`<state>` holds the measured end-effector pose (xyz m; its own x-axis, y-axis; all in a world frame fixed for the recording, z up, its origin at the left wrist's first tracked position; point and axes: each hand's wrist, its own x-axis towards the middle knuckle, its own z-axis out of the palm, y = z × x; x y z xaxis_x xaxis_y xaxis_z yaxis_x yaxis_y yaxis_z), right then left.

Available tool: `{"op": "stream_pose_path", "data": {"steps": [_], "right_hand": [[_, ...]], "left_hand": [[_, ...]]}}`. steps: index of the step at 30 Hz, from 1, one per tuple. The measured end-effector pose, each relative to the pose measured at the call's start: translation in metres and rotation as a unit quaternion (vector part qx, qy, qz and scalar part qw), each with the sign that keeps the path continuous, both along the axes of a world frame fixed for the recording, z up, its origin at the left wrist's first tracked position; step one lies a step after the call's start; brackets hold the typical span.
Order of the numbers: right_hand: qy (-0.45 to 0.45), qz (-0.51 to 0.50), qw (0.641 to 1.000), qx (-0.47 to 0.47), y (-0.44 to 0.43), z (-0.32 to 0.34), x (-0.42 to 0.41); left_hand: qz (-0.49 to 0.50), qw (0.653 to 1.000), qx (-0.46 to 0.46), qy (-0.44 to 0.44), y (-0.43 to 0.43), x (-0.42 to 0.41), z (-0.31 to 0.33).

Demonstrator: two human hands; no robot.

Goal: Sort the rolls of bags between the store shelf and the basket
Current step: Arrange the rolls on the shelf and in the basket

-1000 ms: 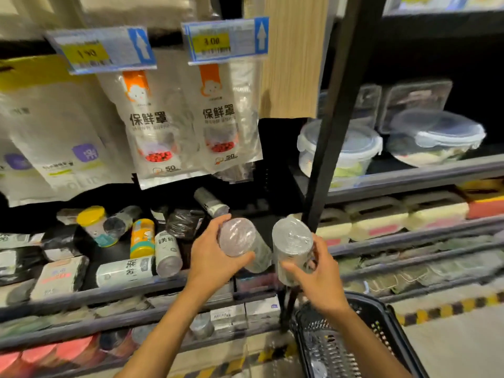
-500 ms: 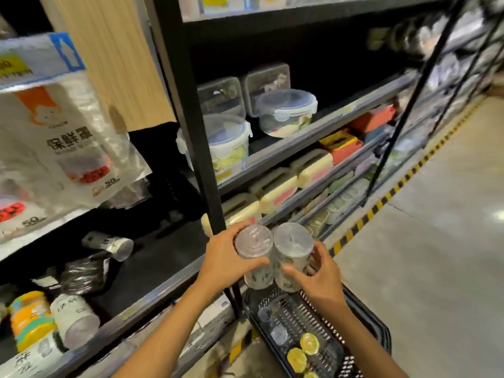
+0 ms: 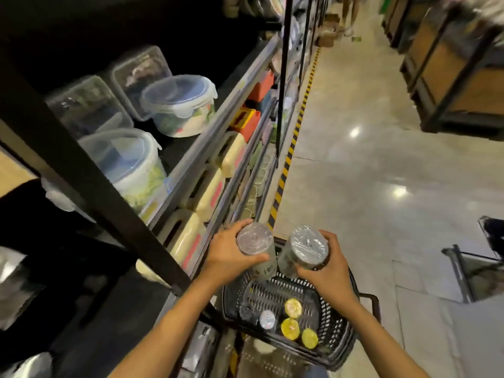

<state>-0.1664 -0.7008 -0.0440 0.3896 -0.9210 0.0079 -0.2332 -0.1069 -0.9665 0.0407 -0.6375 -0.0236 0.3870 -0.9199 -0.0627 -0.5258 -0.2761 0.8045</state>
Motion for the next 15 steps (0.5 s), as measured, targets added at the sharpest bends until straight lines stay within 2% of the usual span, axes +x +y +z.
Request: {"op": "stream_pose_path", "data": {"steps": [6,11,15], "right_hand": [[0.041,-0.078,0.996,0.034,-0.015,-0.037,-0.011],[0.088,-0.058,0.994,0.036,-0.059,-0.083,-0.007],[0.112,-0.042,0.992,0.047,-0.1,-0.152,0.005]], "left_hand": [[-0.044,0.998,0.052,0.001,-0.036,0.002,-0.038],[-0.035,0.994,0.105,0.011,-0.074,0.001,-0.092],[-0.026,0.989,0.144,0.011,-0.1,-0.001,-0.165]]}}
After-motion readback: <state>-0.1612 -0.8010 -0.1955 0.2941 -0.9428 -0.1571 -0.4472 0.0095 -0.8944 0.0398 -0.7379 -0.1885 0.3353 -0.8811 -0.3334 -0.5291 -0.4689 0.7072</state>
